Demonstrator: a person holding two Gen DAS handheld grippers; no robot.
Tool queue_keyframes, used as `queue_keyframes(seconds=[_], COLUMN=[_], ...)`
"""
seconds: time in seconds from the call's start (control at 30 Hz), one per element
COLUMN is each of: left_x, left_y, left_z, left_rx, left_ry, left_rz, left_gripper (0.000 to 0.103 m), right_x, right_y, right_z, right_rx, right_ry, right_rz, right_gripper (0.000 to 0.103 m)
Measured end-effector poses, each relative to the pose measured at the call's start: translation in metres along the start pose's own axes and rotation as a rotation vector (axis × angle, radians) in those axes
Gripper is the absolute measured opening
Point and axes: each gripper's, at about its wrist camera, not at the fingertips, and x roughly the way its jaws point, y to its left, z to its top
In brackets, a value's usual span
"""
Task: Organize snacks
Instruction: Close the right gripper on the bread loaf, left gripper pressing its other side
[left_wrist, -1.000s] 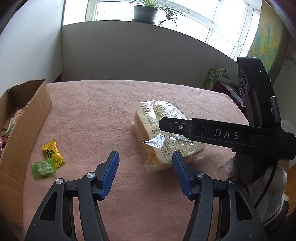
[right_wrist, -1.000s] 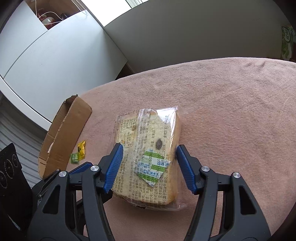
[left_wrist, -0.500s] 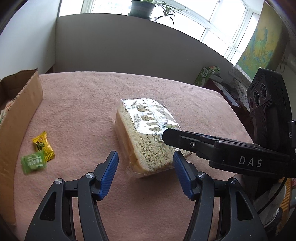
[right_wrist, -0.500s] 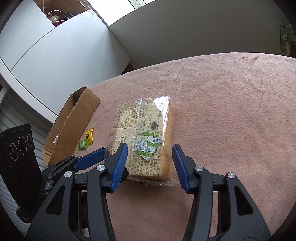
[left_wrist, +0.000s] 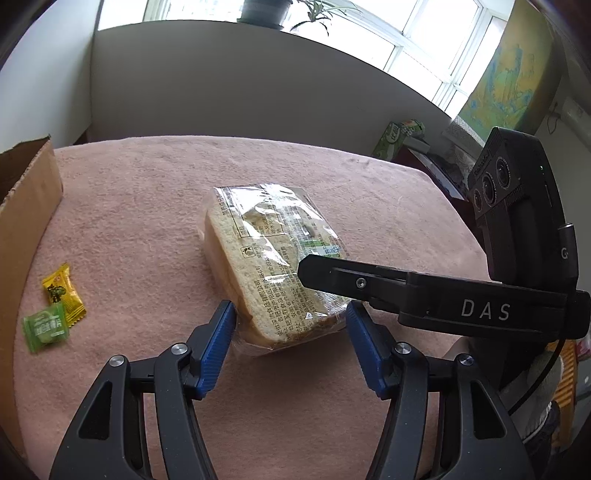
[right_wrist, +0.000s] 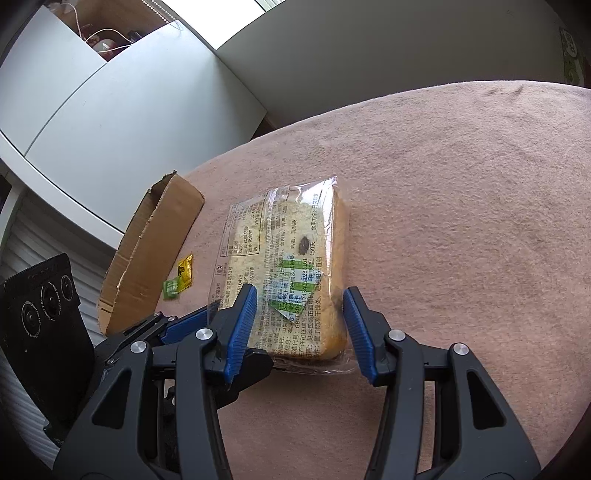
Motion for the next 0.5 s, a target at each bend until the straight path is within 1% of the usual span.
queue_keyframes(seconds=[0.2, 0.4, 0.5], left_x=[0.011, 0.015, 0.019], left_y=[-0.017, -0.024, -0.026], left_z=[0.001, 0.001, 0.002], left_rx=[0.054, 0.086, 0.1], left_ry=[-0.003, -0.008, 0.005], left_rz=[0.053, 0.089, 0.116], left_gripper=[0.061, 0.062, 0.062], right_x=[0.002, 0.003, 0.006], right_y=[0.008, 0.016, 0.019], right_z=[-0.002, -0.003, -0.004], right_rx=[-0.015, -0.04, -0.043], right_ry=[-0.009, -0.013, -0.009], right_rz=[-0.032, -0.054, -0.056], right_gripper=[0.052, 0.052, 0.052])
